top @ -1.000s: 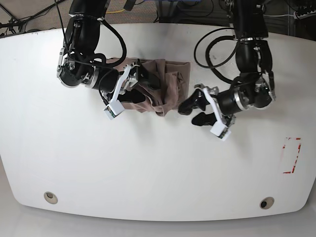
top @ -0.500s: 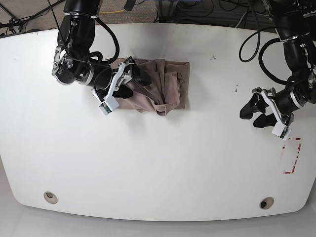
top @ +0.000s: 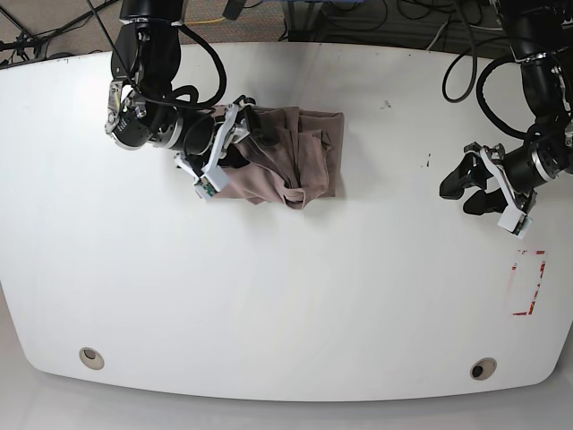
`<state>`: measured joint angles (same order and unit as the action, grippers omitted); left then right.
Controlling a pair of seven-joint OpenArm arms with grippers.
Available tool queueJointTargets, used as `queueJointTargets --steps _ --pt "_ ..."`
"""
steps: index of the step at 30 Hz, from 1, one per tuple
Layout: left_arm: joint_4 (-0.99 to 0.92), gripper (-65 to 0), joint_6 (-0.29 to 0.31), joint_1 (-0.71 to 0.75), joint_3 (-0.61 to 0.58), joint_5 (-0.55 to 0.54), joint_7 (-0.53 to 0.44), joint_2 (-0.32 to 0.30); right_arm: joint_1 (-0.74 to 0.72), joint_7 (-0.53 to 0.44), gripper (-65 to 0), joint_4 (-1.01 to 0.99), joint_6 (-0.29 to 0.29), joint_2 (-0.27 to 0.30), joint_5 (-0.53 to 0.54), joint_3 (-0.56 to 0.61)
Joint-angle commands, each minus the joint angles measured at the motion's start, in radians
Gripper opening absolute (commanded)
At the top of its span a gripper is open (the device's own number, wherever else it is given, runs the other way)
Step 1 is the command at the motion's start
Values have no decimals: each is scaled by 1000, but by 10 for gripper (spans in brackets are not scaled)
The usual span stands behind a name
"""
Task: Fold the T-shirt properly
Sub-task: 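Release the shirt with the left gripper and press it with the right, then grasp the folded shirt bundle with both grippers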
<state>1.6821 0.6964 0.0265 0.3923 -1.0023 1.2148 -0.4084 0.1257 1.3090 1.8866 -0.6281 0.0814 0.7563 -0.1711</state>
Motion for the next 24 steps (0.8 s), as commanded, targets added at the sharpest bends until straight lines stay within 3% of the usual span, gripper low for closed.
queueJointTargets --steps 1,8,13,15,24 --pt "17 -299 2 -9 7 -22 -26 -19 1 -35 -285 15 1 11 19 3" --pt "17 -299 2 2 7 -22 -28 -19 15 -39 -284 15 4 -7 18 121" --pt "17 -299 2 2 7 -22 -28 -19 19 -110 -284 6 6 -58 16 247" --pt "29 -299 2 2 4 -26 -26 -19 -11 -111 -284 -11 6 -50 10 301" --pt "83 -299 2 0 -36 -19 -26 -54 -94 -115 -285 -88 6 -61 -4 311"
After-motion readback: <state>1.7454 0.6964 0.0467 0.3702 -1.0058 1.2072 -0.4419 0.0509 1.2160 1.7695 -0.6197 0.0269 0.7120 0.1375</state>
